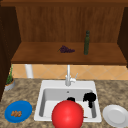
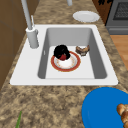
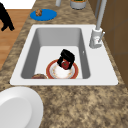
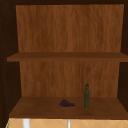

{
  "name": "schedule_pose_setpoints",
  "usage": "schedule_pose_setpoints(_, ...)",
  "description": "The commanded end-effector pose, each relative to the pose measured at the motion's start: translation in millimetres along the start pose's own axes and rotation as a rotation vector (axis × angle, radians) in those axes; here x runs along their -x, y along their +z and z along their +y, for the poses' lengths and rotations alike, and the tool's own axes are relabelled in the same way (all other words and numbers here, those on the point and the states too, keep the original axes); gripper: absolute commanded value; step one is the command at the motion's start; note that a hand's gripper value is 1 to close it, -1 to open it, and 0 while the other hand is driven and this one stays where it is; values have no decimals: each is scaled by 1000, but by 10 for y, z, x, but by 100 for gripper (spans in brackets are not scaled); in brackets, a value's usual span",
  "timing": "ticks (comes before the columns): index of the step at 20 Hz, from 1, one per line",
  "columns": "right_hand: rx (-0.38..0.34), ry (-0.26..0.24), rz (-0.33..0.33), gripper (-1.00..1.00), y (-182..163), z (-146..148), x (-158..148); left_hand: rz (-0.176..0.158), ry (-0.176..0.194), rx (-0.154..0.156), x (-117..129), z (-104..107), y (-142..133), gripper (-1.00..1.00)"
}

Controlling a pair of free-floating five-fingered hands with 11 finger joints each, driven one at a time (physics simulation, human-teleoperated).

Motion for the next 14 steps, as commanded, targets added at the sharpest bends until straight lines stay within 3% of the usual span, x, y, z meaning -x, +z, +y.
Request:
schedule_pose_setpoints(1, 0, 0, 0, 0, 0, 0, 0, -31, 6, 17, 124, -279, 56, 100)
schedule_pose_setpoints(3, 0, 0, 0, 0, 0, 0, 0, -3, 1, 2, 216, -414, 94, 100)
schedule_pose_setpoints(5, 0, 0, 0, 0, 0, 0, 0, -4, -9, -5, 288, -495, 128, 100)
schedule_pose_setpoints(8, 0, 0, 0, 0, 0, 0, 0, -9, -8, -12, 380, -442, 160, 100)
schedule_pose_setpoints(11, 0, 0, 0, 0, 0, 0, 0, -14, 24, -24, 352, -450, 160, 100)
schedule_pose_setpoints(12, 0, 0, 0, 0, 0, 0, 0, -25, 39, -60, 245, -494, 154, 100)
schedule_pose_setpoints(13, 0, 0, 0, 0, 0, 0, 0, -24, 70, -67, 208, -386, 178, 100)
schedule_pose_setpoints(14, 0, 0, 0, 0, 0, 0, 0, -22, 40, -44, 106, -342, 129, -100)
